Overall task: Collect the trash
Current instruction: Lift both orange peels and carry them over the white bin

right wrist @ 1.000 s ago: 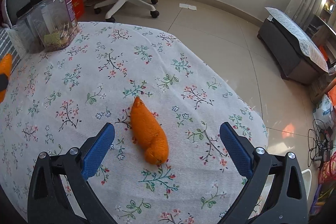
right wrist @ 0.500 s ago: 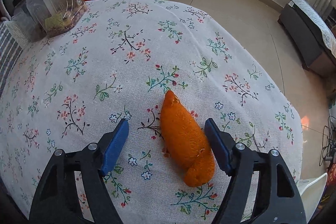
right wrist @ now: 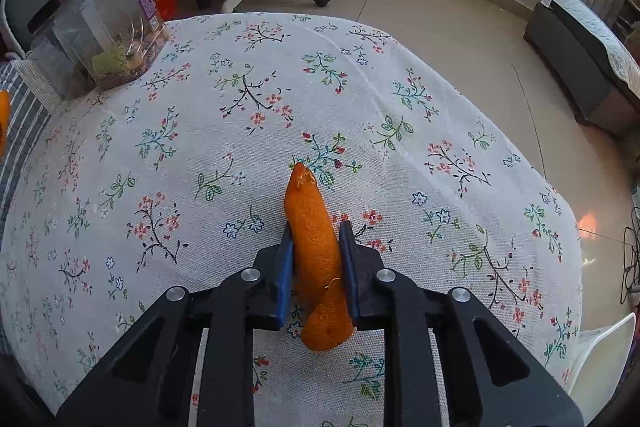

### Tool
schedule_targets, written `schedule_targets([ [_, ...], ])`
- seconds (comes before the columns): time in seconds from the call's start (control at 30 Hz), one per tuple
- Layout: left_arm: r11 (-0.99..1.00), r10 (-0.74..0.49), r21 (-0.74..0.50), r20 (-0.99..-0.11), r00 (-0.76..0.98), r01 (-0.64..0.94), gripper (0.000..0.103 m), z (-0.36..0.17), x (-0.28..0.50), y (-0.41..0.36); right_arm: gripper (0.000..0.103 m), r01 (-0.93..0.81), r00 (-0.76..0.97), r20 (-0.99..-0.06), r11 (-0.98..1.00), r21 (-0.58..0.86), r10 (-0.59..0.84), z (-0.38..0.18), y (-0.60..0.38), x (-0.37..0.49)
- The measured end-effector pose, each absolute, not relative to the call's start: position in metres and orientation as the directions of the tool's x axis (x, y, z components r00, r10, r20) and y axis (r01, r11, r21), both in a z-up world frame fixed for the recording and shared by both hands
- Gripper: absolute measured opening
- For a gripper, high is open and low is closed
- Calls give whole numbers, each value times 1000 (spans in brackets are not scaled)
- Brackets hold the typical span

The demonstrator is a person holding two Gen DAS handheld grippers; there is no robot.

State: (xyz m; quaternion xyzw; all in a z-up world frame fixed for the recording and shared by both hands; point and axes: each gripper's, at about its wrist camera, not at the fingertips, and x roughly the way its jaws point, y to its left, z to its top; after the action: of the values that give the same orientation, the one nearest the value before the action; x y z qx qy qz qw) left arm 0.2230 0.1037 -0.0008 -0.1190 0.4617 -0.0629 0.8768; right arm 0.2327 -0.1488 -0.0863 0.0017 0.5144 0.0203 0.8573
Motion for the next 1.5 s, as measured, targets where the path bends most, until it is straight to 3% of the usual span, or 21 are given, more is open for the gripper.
schedule_targets([
  [0.4,976,-146,-216,-767,625,-38,21,8,218,108,17,-43,620,-780,996,75,86,-20,-131,218],
  [0.77,985,-76,-164,-673,735,-49,21,40,191,108,17,-43,715,-693,995,86,91,35,-126,182],
  [1.03,987,-55,-156,-603,796,-49,22,62,159,99,17,-19,747,-662,997,80,67,48,-139,145],
  [1.5,983,-122,-183,-575,809,19,22,65,96,55,18,56,785,-620,996,62,-6,60,-171,77],
])
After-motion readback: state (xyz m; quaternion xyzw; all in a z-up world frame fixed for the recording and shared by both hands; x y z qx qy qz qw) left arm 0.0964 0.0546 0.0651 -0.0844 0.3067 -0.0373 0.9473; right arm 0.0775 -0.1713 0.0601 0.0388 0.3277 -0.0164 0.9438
